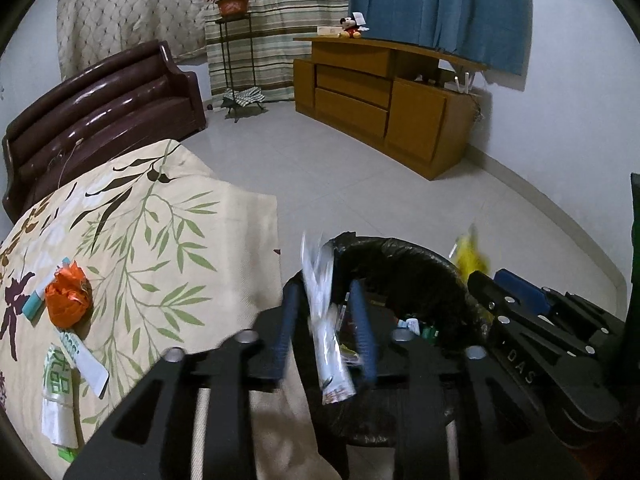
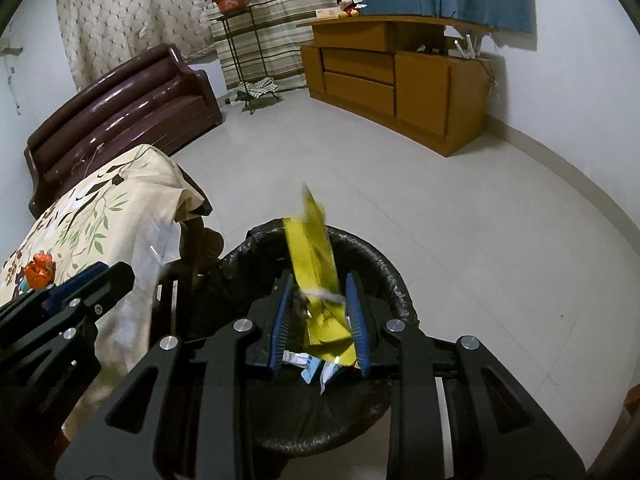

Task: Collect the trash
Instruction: 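Carry the yellow packet and foil roll over the bin and open both grippers, then return both grippers to the bed and close the left on the green-white packet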

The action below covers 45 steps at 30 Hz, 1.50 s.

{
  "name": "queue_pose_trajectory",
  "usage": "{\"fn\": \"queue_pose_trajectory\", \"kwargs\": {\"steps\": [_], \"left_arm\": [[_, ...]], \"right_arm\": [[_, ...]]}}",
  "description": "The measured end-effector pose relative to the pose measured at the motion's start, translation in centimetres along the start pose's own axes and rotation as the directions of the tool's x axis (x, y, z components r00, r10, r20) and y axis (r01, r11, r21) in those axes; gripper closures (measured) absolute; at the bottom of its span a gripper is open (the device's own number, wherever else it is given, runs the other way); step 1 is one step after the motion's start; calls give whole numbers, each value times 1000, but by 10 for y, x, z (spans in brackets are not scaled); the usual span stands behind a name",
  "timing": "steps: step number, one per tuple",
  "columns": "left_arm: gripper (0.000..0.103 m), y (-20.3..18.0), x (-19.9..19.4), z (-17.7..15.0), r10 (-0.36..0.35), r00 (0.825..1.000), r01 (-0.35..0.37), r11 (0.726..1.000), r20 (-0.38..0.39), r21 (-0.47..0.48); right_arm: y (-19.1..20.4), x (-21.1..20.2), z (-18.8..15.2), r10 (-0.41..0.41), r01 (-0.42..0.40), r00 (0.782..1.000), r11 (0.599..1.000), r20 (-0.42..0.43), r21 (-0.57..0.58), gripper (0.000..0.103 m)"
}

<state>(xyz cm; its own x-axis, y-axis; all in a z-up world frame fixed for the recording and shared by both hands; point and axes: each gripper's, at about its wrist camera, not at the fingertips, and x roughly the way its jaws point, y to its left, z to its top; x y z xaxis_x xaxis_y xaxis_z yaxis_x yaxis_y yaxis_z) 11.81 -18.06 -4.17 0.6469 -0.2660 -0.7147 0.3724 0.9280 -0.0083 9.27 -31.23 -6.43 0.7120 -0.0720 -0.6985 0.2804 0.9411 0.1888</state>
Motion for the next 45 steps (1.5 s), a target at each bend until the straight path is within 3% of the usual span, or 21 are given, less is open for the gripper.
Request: {"fn": "queue_pose_trajectory", "kwargs": {"steps": [2,11,28,41,45], "left_arm": [[60,1,-1,0,2,1000,-2,1000,5,-9],[44,1,-5,-2,7,1000,-7,1000,12,-17],[39,46,-34,-17,73,997,-72,995,17,-69],[39,93,-60,-37,145,989,-143,980,4,-136],[33,109,-68,-44,178,984,-176,972,-1,-153]], "right_arm": [[0,0,0,-5,5,1000,1000,3,7,68],[-5,-7,-2,-14,14,1000,1000,13,20,60],[29,-22,-10,26,-25,1000,999,14,-25,42],[75,-33,-13,91,-90,996,992,3,-93,41],[86,-36,-15,107,-107,994,988,0,-110,41]]}}
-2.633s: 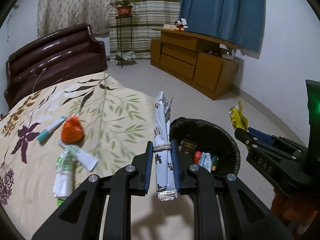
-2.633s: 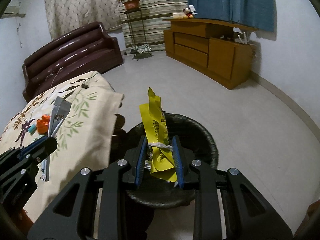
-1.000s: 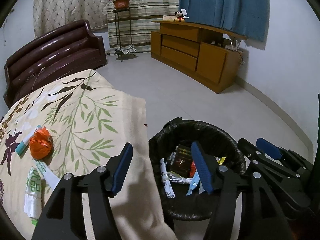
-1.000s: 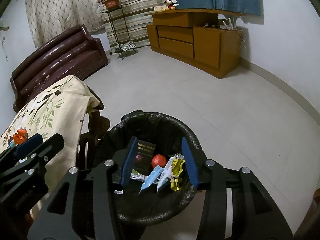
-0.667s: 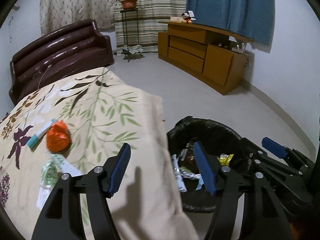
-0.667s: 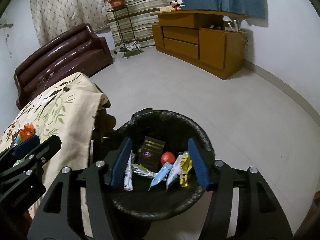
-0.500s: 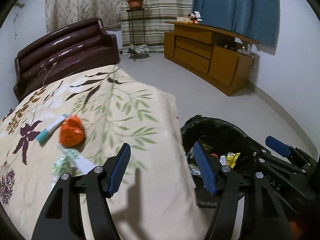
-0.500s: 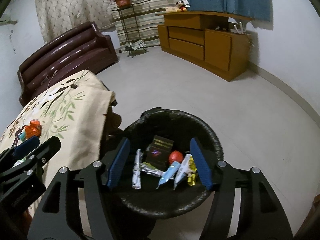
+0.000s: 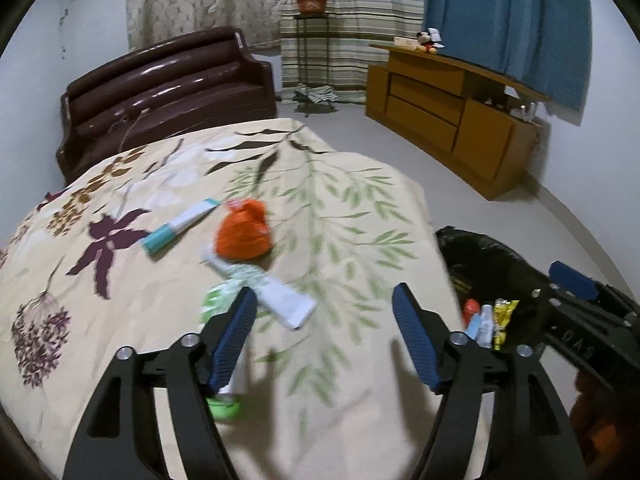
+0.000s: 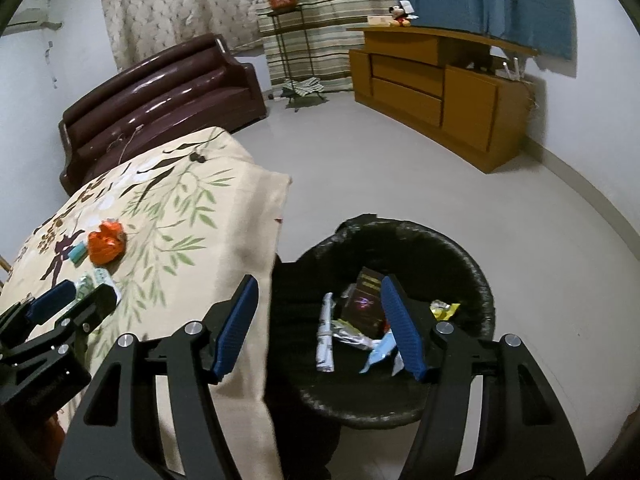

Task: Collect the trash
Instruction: 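Return both grippers to the bed and close the left on the green-white packet, then grasp the white toothpaste tube with the right gripper while the left holds the packet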

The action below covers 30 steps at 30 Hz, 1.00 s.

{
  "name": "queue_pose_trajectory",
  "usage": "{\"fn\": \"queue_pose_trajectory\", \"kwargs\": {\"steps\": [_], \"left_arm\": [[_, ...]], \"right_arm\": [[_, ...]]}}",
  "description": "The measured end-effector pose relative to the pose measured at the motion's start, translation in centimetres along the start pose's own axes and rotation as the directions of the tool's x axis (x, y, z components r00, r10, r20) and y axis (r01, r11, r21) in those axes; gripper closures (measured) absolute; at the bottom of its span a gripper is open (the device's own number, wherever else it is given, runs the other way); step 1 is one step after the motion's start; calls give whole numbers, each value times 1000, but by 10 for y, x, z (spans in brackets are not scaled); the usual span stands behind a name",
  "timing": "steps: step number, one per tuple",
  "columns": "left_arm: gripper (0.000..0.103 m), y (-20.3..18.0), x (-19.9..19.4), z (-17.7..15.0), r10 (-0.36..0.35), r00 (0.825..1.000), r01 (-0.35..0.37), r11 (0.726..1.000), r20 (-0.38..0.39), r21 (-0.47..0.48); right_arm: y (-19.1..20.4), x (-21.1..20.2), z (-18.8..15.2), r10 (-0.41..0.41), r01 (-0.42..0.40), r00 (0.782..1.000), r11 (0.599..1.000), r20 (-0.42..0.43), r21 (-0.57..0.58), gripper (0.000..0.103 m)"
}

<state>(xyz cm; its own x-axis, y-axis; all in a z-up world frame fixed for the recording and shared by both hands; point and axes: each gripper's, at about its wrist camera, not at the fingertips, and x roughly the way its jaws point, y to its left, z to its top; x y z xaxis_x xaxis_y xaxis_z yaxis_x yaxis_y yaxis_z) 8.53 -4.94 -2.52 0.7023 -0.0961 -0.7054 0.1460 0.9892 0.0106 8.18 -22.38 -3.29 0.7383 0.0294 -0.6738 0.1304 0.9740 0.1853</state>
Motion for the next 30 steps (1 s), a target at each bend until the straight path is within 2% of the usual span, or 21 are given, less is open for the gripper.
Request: {"fn": "queue_pose_trajectory", "kwargs": {"steps": [8,13,18,20,24,30], "left_arm": [[33,36,1,-13,55,998,-57,997,-39,-54],[34,51,8,-15,24,997,-31,995,-77,-96],[48,53,12,-17,1,995,-10,996,-102,-86],[59,55,15,-19,-18,993,7,996,-120,-94],[71,56,15,-21,-18,993,8,997,-118,-81],[72,61,12,-22,-35,993,26,996,-110,-87]], "right_arm": [[21,0,-2,32,-33,999,999,-10,-31,41],[32,2,-5,46,-47,999,998,-19,-50,41],[40,3,-7,53,-55,998,996,-26,-64,41],[42,3,-8,56,-58,998,996,-29,-68,41],[50,6,-9,62,-65,997,995,-37,-81,41],[61,8,-10,74,-78,996,992,-46,-99,41]]}}
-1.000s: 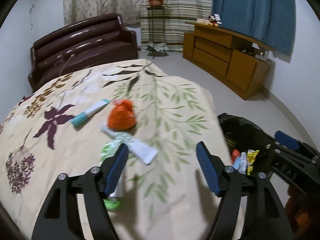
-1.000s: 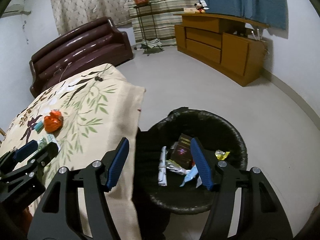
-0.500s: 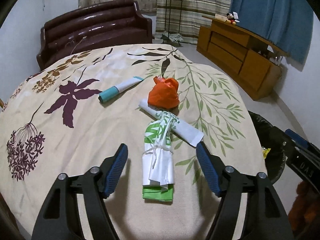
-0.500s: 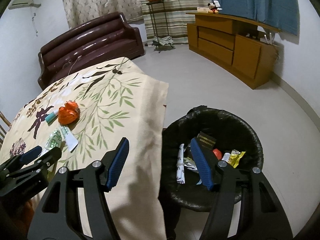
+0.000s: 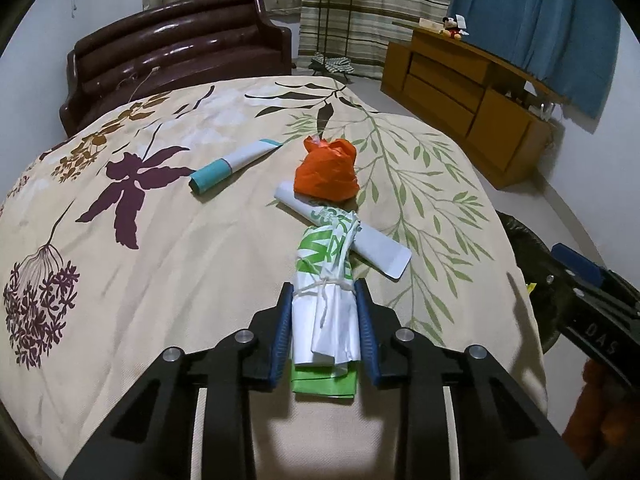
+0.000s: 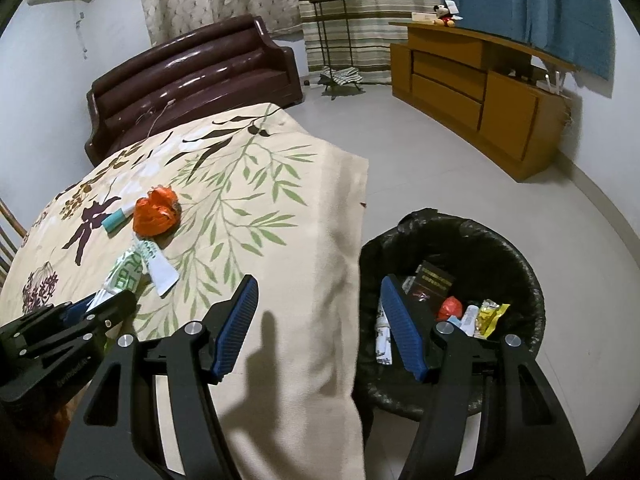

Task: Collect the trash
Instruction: 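Grasp the white toothpaste tube with the right gripper while the left holds the packet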

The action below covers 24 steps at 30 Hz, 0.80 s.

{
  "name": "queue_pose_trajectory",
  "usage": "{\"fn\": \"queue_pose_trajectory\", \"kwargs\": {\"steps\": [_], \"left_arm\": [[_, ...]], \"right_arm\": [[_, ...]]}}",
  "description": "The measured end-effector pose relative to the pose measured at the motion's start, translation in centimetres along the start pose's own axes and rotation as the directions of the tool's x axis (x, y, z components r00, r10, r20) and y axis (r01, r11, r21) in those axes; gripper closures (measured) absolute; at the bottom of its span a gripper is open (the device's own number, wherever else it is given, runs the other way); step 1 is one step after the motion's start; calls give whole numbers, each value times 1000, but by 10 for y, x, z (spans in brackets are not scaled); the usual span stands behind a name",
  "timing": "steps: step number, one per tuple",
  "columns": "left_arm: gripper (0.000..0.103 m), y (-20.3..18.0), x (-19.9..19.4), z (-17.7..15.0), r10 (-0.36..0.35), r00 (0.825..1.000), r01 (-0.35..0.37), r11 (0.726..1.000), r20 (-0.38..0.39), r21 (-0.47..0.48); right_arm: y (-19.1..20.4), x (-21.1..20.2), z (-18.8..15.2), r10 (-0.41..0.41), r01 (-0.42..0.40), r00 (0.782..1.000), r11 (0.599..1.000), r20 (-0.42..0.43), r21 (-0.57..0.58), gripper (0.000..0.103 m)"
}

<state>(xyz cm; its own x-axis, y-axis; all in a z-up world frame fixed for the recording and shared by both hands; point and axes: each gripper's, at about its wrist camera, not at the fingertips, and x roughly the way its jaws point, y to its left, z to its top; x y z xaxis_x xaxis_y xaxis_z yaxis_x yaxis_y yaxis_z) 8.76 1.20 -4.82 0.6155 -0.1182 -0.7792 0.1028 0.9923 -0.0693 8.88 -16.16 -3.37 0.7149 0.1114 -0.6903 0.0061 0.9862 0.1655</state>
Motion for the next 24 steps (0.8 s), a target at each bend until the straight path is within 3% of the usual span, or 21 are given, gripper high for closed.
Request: {"fn": "queue_pose_trajectory", "kwargs": {"steps": [5,24], "left_arm": [[72,15,-5,-2,8,1000,-8,1000,4,-30],[72,108,-24,-6,148,989,-142,979,30,-146]], "right_arm": [[14,2,2,19,-19,1000,1000,-2,-24,41],[102,26,13,123,-132,990,981,-66,-144,41]]}}
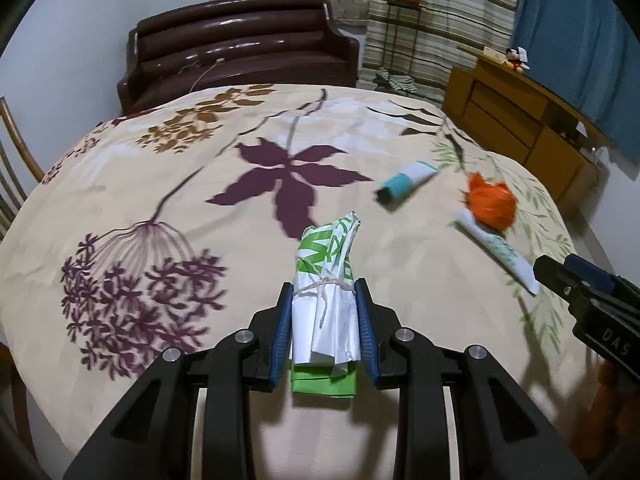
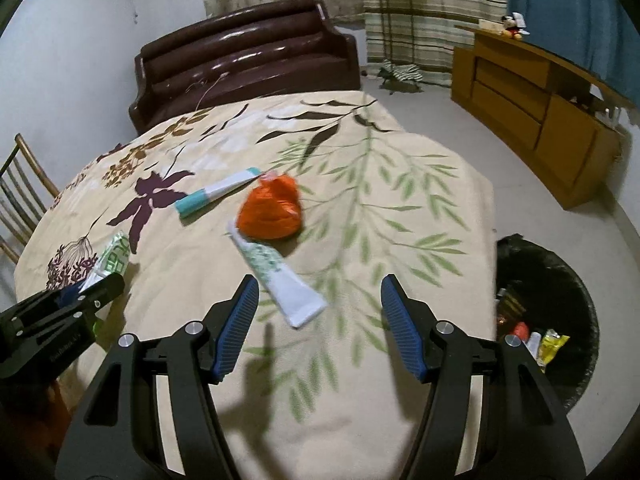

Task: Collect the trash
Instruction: 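Grasp the white toothpaste tube with the right gripper while the left holds the packet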

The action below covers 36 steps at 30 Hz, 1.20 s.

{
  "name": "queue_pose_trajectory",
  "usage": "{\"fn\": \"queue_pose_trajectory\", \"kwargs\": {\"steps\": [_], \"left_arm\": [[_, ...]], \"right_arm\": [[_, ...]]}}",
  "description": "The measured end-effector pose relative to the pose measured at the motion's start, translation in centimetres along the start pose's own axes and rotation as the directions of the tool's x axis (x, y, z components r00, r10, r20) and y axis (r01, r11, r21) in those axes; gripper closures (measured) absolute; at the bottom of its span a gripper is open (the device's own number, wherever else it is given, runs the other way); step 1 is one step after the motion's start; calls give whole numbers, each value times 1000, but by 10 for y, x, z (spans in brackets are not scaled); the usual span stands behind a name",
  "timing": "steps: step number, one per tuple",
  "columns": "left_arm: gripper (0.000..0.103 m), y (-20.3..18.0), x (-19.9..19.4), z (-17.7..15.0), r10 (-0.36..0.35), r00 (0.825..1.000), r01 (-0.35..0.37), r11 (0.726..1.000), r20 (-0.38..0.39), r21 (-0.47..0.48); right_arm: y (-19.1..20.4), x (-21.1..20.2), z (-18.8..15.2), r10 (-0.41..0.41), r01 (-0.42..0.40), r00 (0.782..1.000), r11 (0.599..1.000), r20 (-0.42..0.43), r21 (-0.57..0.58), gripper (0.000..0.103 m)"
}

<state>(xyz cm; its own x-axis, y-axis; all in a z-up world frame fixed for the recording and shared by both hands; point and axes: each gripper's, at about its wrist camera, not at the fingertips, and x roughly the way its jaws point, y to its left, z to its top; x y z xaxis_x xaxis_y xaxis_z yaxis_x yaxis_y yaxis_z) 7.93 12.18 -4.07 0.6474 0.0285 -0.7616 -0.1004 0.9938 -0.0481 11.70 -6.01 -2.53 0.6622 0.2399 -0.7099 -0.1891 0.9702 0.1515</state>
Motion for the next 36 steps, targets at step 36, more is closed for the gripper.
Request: {"fn": "queue_pose_trajectory", "kwargs": {"steps": [36], "left_arm": [[72,39,5,0,-13,1000,12,998,-11,-61]], "right_arm": [[49,23,0,3,-14,996,992,-84,-124,81]]}}
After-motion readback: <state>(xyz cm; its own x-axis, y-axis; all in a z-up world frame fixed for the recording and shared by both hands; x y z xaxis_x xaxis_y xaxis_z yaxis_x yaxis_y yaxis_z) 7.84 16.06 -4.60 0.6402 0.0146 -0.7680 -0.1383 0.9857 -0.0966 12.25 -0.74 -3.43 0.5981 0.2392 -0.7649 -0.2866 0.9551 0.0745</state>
